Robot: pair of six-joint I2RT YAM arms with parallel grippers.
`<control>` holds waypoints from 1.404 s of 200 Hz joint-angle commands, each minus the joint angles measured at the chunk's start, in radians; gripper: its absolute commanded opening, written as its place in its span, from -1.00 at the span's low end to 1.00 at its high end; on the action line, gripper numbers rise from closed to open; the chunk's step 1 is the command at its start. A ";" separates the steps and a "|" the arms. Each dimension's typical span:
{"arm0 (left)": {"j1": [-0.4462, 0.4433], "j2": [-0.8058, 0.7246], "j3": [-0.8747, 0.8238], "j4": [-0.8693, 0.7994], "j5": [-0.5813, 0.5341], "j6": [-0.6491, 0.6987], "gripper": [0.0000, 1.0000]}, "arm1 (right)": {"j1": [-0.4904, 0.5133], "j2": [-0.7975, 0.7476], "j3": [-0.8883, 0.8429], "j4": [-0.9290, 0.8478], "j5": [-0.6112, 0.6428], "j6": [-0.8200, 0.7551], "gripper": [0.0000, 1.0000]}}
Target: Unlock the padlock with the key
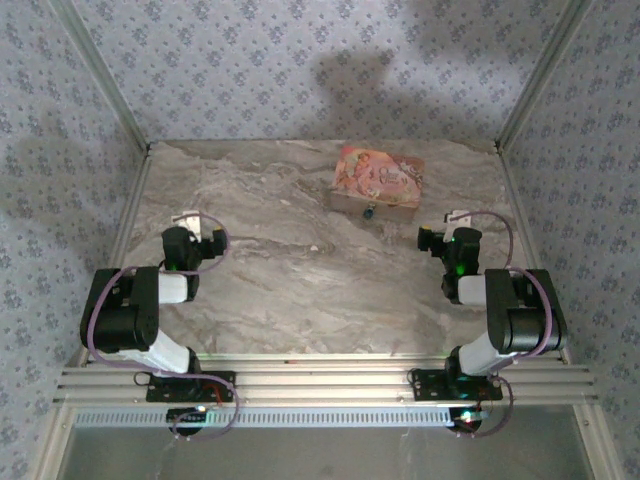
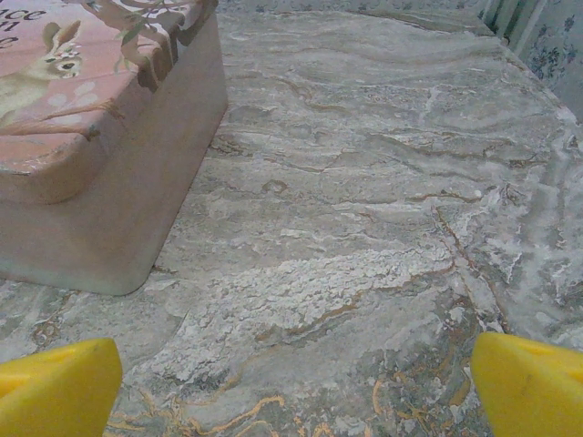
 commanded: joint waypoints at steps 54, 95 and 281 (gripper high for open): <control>0.002 -0.072 0.227 -0.406 -0.049 -0.034 0.96 | 0.034 -0.103 0.263 -0.483 0.145 0.001 1.00; -0.003 -0.034 0.454 -0.627 0.090 -0.114 0.96 | 0.032 -0.018 0.634 -0.917 0.122 0.291 1.00; -0.088 0.265 0.916 -1.065 0.590 -0.290 0.48 | 0.254 0.757 1.555 -1.527 -0.210 0.253 0.53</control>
